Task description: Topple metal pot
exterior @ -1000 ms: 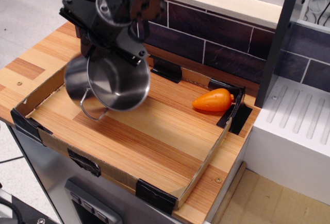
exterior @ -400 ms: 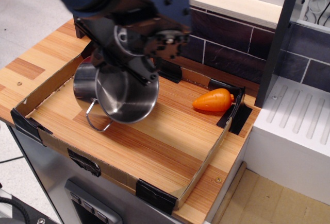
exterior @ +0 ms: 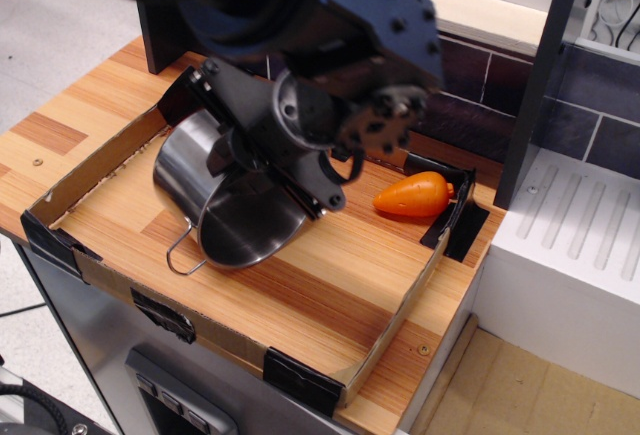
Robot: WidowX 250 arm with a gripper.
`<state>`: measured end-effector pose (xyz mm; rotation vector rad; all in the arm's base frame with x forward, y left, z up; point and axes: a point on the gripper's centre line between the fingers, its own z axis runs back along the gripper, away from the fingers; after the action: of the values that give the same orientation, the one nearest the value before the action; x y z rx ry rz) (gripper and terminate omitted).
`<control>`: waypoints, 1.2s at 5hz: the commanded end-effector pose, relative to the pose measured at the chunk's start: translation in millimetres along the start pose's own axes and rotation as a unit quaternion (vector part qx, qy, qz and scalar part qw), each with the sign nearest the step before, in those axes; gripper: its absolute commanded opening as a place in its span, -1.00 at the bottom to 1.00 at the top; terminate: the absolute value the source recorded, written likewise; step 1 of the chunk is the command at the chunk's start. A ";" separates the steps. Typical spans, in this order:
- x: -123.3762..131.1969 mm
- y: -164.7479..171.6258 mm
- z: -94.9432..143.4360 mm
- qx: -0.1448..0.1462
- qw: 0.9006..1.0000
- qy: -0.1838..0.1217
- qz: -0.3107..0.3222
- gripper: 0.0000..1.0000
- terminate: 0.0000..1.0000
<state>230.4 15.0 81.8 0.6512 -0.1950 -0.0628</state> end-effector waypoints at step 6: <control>39.6 122.8 112.9 -0.322 0.938 -0.034 0.126 1.00 -1.00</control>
<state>249.4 34.8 234.6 -0.0406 -0.2565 0.0979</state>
